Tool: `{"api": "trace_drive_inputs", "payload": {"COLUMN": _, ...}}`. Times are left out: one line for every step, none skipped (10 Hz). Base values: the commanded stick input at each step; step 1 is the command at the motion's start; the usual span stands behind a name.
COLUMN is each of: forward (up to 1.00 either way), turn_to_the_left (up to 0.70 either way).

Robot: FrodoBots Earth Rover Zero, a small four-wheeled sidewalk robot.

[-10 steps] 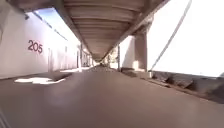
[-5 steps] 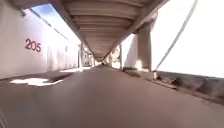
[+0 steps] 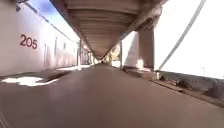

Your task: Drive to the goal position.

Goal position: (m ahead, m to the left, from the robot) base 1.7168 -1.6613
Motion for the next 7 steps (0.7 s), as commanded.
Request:
{"api": "trace_drive_inputs", "payload": {"forward": 0.7, "turn_to_the_left": 0.0}}
{"api": "trace_drive_inputs", "payload": {"forward": 0.7, "turn_to_the_left": 0.17}}
{"api": "trace_drive_inputs", "payload": {"forward": 0.7, "turn_to_the_left": 0.33}}
{"api": "trace_drive_inputs", "payload": {"forward": 0.7, "turn_to_the_left": 0.19}}
{"api": "trace_drive_inputs", "payload": {"forward": 0.7, "turn_to_the_left": 0.02}}
{"api": "trace_drive_inputs", "payload": {"forward": 0.7, "turn_to_the_left": 0.0}}
{"api": "trace_drive_inputs", "payload": {"forward": 0.7, "turn_to_the_left": 0.0}}
